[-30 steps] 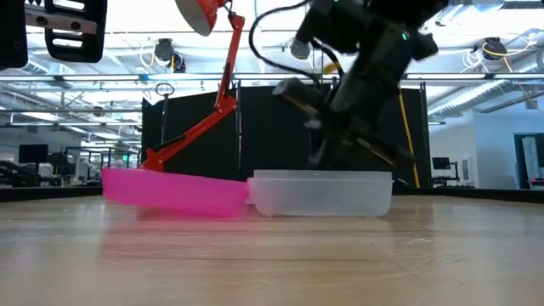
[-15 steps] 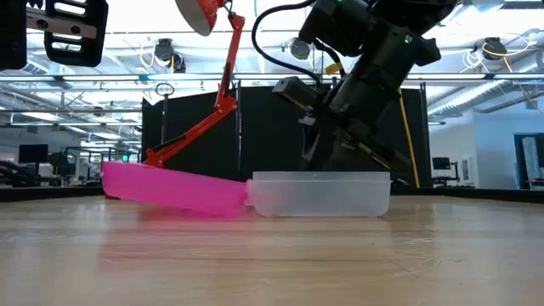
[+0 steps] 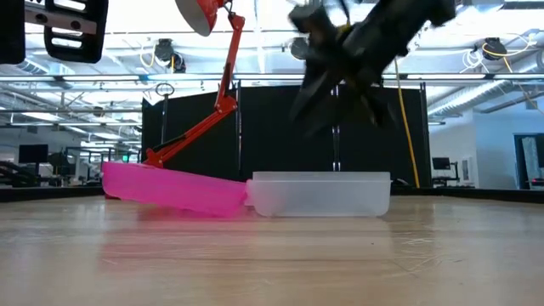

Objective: Pick & place school supplies into a supply box
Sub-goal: Return to Home Position

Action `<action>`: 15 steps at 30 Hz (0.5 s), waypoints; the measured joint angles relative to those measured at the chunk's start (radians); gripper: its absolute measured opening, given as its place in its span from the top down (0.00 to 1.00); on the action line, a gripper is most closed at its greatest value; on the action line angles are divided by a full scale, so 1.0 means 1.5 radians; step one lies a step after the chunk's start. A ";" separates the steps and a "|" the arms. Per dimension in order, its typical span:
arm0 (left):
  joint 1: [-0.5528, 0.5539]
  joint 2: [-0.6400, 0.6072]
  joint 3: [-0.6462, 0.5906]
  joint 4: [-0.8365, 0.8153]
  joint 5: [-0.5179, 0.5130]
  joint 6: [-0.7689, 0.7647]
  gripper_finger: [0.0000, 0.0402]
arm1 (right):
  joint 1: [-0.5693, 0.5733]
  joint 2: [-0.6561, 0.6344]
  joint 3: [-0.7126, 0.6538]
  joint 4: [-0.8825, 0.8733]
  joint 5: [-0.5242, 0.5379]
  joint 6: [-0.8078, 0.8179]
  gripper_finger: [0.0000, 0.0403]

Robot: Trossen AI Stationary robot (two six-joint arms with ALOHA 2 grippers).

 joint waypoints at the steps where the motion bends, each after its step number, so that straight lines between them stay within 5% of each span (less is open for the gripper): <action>1: 0.000 0.000 0.000 0.000 0.002 -0.002 0.91 | 0.007 -0.021 0.000 -0.017 0.023 -0.053 0.69; 6: 0.001 0.000 0.000 0.045 -0.018 -0.079 0.91 | 0.051 -0.115 -0.009 -0.046 0.108 -0.257 0.83; 10: 0.005 -0.034 0.000 0.109 -0.054 0.046 0.91 | 0.066 -0.202 -0.033 -0.034 0.125 -0.383 0.98; 15: 0.023 -0.102 0.001 0.139 -0.154 0.119 0.91 | 0.074 -0.298 -0.099 0.072 0.122 -0.499 0.98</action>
